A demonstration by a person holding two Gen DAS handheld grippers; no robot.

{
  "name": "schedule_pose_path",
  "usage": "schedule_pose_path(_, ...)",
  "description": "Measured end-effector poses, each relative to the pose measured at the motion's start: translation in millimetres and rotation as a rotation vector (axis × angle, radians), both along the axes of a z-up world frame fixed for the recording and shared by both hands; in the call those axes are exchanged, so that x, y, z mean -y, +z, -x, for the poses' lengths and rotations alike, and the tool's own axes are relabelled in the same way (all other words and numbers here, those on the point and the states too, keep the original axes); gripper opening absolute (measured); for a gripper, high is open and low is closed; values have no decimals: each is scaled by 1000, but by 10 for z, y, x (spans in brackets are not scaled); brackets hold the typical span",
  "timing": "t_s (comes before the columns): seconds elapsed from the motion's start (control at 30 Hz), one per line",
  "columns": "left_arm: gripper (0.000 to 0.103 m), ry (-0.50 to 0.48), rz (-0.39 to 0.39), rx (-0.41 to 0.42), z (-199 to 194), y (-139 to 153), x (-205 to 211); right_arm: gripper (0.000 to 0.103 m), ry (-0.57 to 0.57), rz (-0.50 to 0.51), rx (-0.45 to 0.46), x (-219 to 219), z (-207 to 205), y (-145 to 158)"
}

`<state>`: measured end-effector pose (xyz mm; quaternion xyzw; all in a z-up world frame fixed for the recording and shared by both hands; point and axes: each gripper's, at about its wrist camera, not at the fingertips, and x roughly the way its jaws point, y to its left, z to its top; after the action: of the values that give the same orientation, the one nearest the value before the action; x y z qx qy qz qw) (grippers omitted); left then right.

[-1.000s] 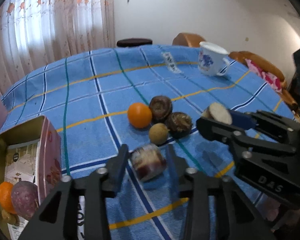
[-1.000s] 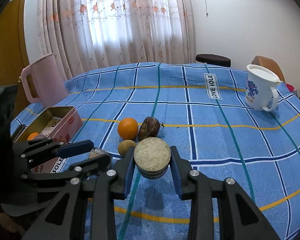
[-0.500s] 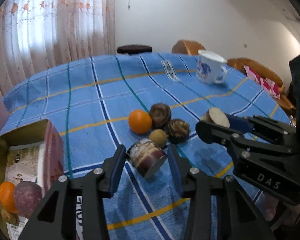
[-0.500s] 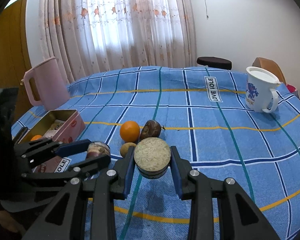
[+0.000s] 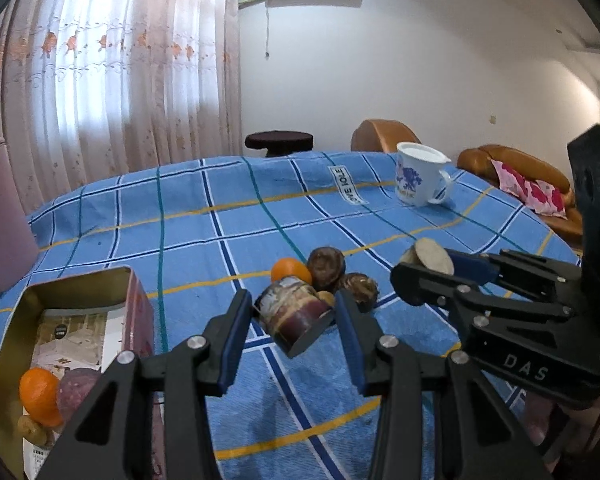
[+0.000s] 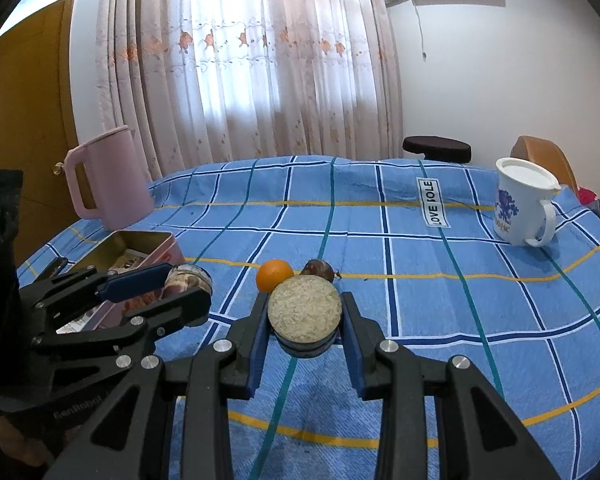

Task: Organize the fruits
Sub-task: 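Carry the cylindrical piece and round slice with both tools toward the tin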

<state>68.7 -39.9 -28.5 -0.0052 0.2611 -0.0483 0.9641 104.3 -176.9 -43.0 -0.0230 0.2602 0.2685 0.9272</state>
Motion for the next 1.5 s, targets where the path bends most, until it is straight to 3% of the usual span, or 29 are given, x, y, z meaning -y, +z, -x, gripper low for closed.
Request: schedule_pose_path(1.5, 44, 70, 22, 206, 390, 128, -92, 35, 26, -21, 196, 25, 347, 136)
